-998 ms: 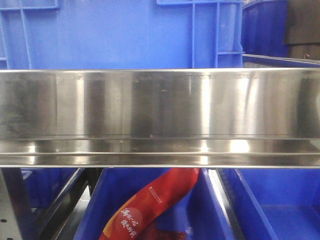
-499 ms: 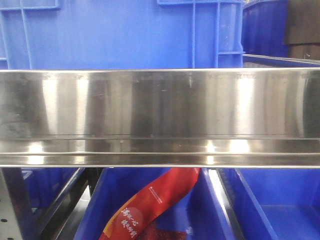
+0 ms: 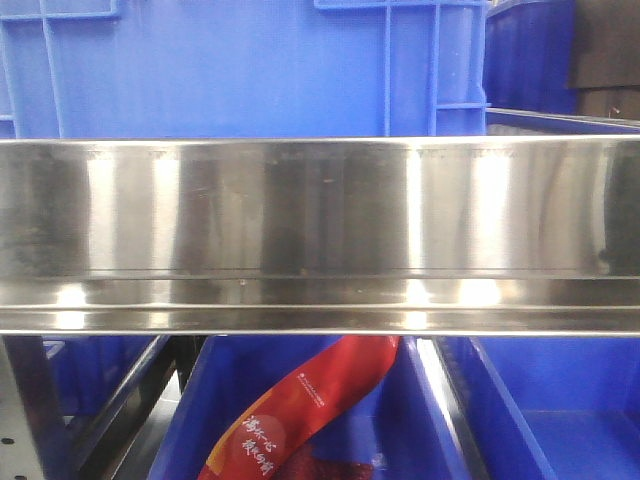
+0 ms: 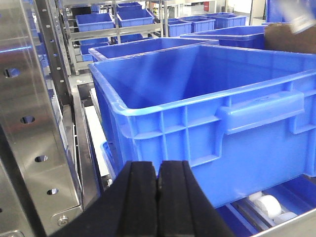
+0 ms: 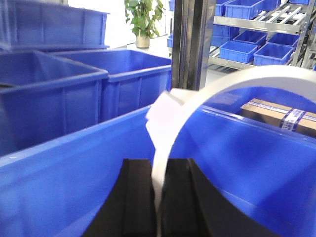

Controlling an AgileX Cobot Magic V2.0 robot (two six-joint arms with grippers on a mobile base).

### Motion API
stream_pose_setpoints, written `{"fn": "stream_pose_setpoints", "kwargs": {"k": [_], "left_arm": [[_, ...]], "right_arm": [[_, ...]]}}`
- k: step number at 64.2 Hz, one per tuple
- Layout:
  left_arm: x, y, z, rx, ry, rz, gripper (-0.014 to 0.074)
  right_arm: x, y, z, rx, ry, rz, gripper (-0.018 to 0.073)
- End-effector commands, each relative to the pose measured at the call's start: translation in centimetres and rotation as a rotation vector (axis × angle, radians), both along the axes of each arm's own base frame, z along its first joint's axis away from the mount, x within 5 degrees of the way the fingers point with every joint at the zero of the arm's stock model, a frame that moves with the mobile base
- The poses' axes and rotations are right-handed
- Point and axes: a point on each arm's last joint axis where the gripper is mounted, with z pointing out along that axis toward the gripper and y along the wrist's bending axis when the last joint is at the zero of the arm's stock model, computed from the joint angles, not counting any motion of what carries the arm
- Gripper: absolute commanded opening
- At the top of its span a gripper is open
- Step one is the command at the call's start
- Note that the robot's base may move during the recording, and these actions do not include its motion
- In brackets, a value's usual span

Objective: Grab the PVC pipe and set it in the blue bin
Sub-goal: 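Open the right gripper to drop its pipe piece into the blue bin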

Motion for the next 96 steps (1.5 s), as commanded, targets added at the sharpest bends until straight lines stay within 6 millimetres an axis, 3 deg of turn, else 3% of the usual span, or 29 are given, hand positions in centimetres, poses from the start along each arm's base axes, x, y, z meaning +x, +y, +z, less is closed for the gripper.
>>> {"fn": "stream_pose_setpoints", "kwargs": {"k": [1,9,22,31,46,59,75,96], "left_arm": [[-0.1,0.0,0.0,-0.017,-0.007,-0.002,-0.0111],[-0.1,0.0,0.0,-0.015,-0.008,-0.001,-0.0111],[0.0,0.2,0.1,0.038,-0.028,0.018,-0.0111],[0.1,0.4,0.4,0.073,-0.073,0.032,-0.0111],[0.3,0.5,0.5,0.106,-0.100,0.055,-0.0111],[0.6,1.7,0.6,0.115,-0.094,0.202,-0.0111],[0.6,3.0,0.6,0.128,-0.085,0.371,-0.0111],[0.6,2.8,0.8,0.037,-0.097,0.357,-0.0111]], "right_arm": [[1.2,0.5,-0.1,-0.010,-0.036,0.000,-0.0168],[2.5,1.0,-0.8,-0.010,-0.036,-0.001,-0.0139],[3.0,1.2,-0.9,0.006,-0.074,-0.004,0.0098],[3.0,1.2,-0.7,0.014,-0.095,-0.005,0.0165],[2.5,1.0,-0.3,0.013,-0.094,-0.004,0.0129],[0.3,0.1,1.8,-0.079,-0.131,-0.003,-0.0168],[-3.0,-1.5,4.3,-0.098,-0.141,-0.016,-0.0167],[-6.9,-6.2,6.6,-0.109,-0.088,-0.137,-0.0167]]}}
